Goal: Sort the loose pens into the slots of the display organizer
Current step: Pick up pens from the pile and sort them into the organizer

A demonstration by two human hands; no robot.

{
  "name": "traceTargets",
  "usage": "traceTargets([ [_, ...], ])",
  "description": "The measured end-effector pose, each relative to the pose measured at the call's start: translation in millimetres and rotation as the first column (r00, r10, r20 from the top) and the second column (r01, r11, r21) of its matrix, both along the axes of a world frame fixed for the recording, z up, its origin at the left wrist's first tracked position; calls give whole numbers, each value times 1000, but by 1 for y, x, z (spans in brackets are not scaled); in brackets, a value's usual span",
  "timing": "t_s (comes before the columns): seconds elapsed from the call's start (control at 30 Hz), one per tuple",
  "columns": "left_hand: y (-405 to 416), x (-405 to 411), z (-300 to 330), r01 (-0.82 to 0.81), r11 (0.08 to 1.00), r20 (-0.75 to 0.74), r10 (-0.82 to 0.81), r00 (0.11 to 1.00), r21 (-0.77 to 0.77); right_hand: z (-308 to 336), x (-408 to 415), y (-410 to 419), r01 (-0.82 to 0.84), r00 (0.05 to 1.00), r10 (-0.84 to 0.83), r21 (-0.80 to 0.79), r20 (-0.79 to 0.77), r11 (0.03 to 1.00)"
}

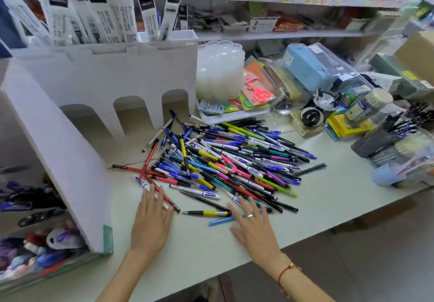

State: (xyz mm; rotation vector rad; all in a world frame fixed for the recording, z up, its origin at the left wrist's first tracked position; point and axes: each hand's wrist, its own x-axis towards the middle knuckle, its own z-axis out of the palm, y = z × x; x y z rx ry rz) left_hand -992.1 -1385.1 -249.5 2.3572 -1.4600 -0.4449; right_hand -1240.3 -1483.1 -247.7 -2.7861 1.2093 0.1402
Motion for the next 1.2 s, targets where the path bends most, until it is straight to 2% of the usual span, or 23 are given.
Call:
traceTargets([
  [0.07,-2,-8,-6,-19,999,-149,23,989,26,0,5,-3,-59,996,61,-41,61,997],
  [0.13,-5,-8,-2,-95,995,-291,82,953,-31,3,14,-10,-88,993,92,-50,73,995],
  [0.2,-5,3,5,-218,967,-328,165,930,-132,7,29,-16,-106,990,111,-61,84,992],
  [0.27,-5,23,7,-175,973,-134,156,979,-149,6,46,-21,-160,984,165,-75,71,984],
  [0.37,-19,45,11,69,998,126,-69,990,3,3,68,-28,-184,981,188,-82,38,979],
  [0.43,-33,52,15,203,963,192,-236,952,179,0,78,-33,-230,972,233,-138,11,963],
  [0.5,-44,55,22,268,914,263,-351,899,304,-3,81,-39,-317,948,315,-222,-42,922],
  [0.6,-55,62,23,313,905,373,-407,834,289,2,80,-49,-385,922,381,-299,-73,873],
  [0.67,-60,67,23,379,905,421,-426,801,196,6,74,-52,-373,925,378,-314,-45,873],
  [0.73,-62,73,21,482,865,444,-491,750,142,8,61,-51,-308,946,325,-290,10,906],
  [0.9,-60,86,22,580,807,471,-557,684,112,-2,25,-38,-129,991,136,-236,12,963],
  [1.03,-69,88,31,639,749,503,-627,595,178,-5,33,-39,-117,993,119,-305,-11,945],
  [1.2,-84,84,22,639,683,472,-720,509,353,0,72,-42,-182,977,208,-342,40,922],
])
